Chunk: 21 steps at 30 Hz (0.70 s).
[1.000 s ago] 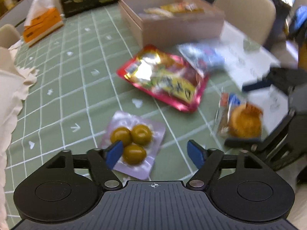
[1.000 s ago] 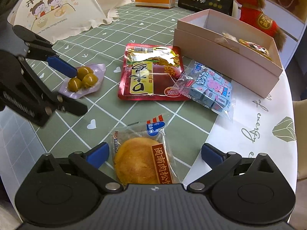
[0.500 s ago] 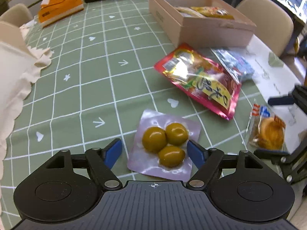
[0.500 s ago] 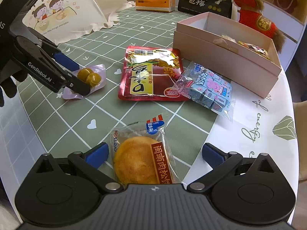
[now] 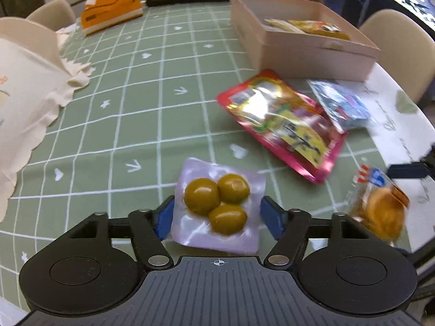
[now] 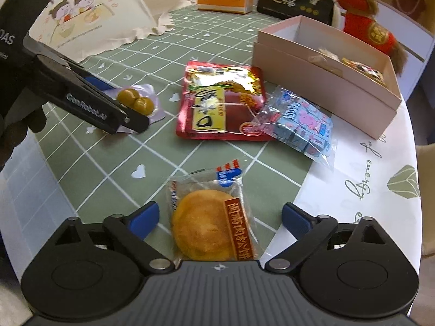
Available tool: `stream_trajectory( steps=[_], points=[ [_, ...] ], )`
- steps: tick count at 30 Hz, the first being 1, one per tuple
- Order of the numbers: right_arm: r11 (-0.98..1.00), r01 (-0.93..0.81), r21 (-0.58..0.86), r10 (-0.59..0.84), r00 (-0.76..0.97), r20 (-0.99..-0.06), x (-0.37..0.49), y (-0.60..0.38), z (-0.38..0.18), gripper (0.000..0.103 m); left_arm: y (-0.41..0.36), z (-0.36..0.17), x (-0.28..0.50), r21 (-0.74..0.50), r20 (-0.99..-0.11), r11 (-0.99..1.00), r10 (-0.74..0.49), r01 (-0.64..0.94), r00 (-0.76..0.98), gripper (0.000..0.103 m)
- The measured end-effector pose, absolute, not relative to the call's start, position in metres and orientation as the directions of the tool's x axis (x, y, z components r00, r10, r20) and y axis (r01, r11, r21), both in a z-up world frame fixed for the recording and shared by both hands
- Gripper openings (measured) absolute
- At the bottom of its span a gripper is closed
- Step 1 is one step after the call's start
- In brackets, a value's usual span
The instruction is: Organize snacks
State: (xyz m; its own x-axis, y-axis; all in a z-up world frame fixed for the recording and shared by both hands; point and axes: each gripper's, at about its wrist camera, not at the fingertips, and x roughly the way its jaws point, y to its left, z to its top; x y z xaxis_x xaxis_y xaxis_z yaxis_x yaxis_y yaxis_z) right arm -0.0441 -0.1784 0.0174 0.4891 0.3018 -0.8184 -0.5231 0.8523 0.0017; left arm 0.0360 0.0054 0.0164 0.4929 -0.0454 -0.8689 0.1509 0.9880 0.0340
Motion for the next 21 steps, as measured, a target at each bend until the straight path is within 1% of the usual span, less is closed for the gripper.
stream_trajectory(
  steps=[1, 2, 3, 4, 5, 7, 12, 15, 17, 18, 19, 21],
  points=[
    [0.846, -0.534, -0.002, 0.304, 0.484, -0.82, -0.045, -0.176, 0.018, 0.091, 0.004, 0.017, 0.033, 0.03, -0.863, 0.988, -0.052, 0.154, 0.502, 0.059],
    [0.841, -0.542, -0.007, 0.304, 0.481, -0.822, -0.046, -0.174, 0.019, 0.089, 0.005, 0.018, 0.031, 0.015, -0.861, 0.989, -0.061, 0.146, 0.504, 0.059],
    [0.832, -0.555, -0.002, 0.311, 0.471, -0.825, -0.047, -0.173, 0.021, 0.08, 0.006, 0.018, 0.031, -0.004, -0.863, 0.991, -0.071, 0.134, 0.5, 0.059],
    [0.821, -0.571, 0.012, 0.325, 0.451, -0.831, -0.047, -0.171, 0.024, 0.067, 0.007, 0.019, 0.031, -0.016, -0.866, 0.993, -0.074, 0.12, 0.495, 0.059],
    [0.818, -0.575, 0.01, 0.323, 0.444, -0.836, -0.046, -0.17, 0.027, 0.056, 0.008, 0.019, 0.033, -0.022, -0.868, 0.993, -0.076, 0.114, 0.491, 0.059],
    [0.814, -0.58, 0.023, 0.327, 0.426, -0.843, -0.044, -0.169, 0.032, 0.055, 0.006, 0.02, 0.033, -0.029, -0.872, 0.994, -0.079, 0.11, 0.484, 0.058],
    [0.827, -0.561, 0.037, 0.346, 0.456, -0.82, -0.042, -0.177, 0.048, 0.055, 0.003, 0.02, 0.032, -0.047, -0.874, 0.993, -0.093, 0.107, 0.477, 0.058],
    [0.847, -0.527, 0.065, 0.361, 0.482, -0.798, -0.033, -0.189, 0.061, 0.055, 0.004, 0.028, 0.03, -0.095, -0.864, 0.991, -0.129, 0.093, 0.487, 0.058],
    [0.864, -0.497, 0.08, 0.368, 0.515, -0.775, -0.026, -0.2, 0.074, 0.055, 0.005, 0.041, 0.03, -0.125, -0.844, 0.987, -0.158, 0.098, 0.512, 0.055],
    [0.874, -0.479, 0.083, 0.367, 0.537, -0.759, -0.022, -0.206, 0.083, 0.055, 0.004, 0.049, 0.031, -0.141, -0.832, 0.984, -0.175, 0.105, 0.526, 0.025],
    [0.886, -0.457, 0.084, 0.363, 0.567, -0.74, -0.017, -0.214, 0.092, 0.055, 0.005, 0.062, 0.036, -0.163, -0.819, 0.981, -0.193, 0.103, 0.54, 0.021],
    [0.907, -0.414, 0.081, 0.351, 0.632, -0.691, -0.007, -0.229, 0.113, 0.055, 0.007, 0.093, 0.049, -0.217, -0.761, 0.968, -0.248, 0.124, 0.6, 0.019]
  ],
)
